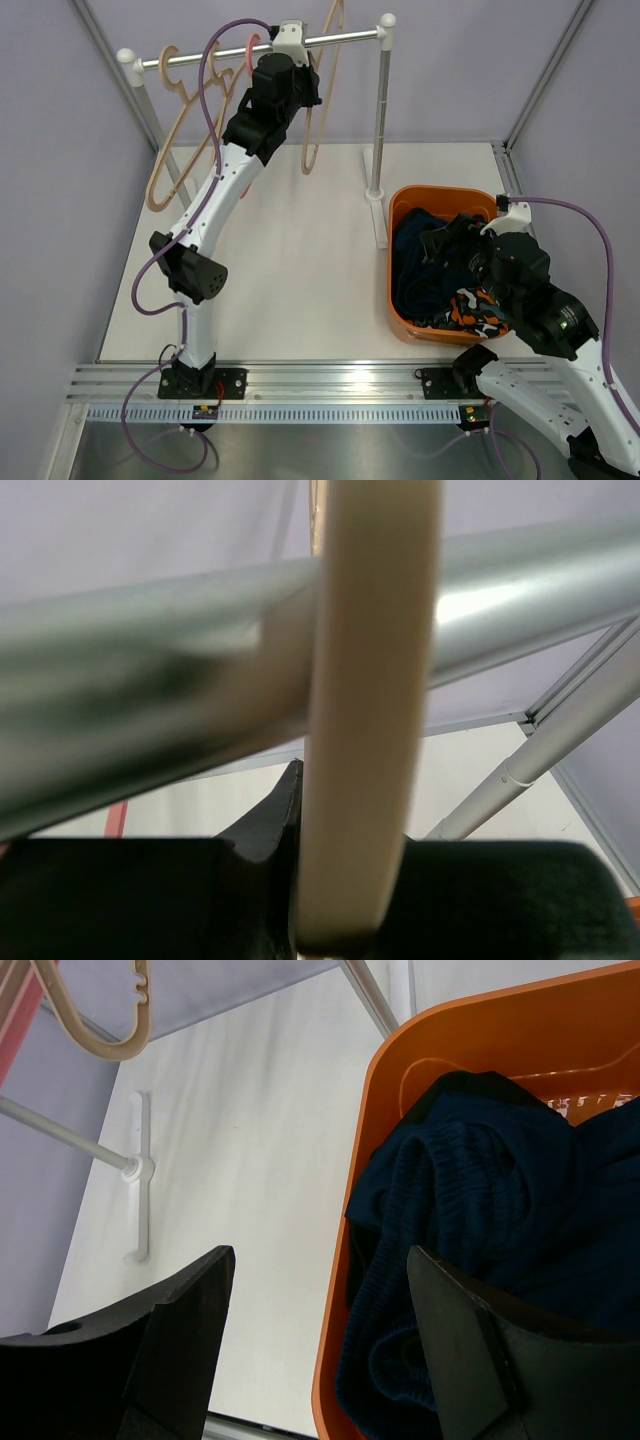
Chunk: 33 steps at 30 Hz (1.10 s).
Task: Remove the shorts from the hanger
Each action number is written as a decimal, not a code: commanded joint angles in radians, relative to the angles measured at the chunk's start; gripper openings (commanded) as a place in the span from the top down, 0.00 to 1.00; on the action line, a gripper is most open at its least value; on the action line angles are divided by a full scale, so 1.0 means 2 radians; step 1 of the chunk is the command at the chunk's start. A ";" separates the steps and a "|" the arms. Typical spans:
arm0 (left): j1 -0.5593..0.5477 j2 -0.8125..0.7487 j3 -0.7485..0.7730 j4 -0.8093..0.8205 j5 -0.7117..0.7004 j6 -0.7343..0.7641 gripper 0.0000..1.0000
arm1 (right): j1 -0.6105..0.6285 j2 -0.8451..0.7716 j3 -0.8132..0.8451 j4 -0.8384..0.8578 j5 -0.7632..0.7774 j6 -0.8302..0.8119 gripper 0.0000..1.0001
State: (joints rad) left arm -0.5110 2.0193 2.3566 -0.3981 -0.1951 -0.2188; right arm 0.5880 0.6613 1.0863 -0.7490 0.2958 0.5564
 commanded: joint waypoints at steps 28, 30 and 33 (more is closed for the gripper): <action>-0.001 -0.065 -0.064 0.089 0.007 0.014 0.68 | 0.001 -0.004 -0.003 0.001 -0.008 0.006 0.23; -0.006 -0.084 -0.073 0.088 0.007 0.021 0.58 | 0.001 -0.005 -0.003 0.000 -0.008 0.005 0.22; -0.019 -0.118 -0.095 0.083 0.019 0.026 0.41 | 0.001 -0.011 -0.002 0.000 -0.002 0.001 0.21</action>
State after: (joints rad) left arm -0.5217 1.9144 2.1841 -0.2985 -0.1883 -0.1879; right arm 0.5880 0.6556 1.0786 -0.7528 0.2939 0.5644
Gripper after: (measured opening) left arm 0.511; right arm 0.783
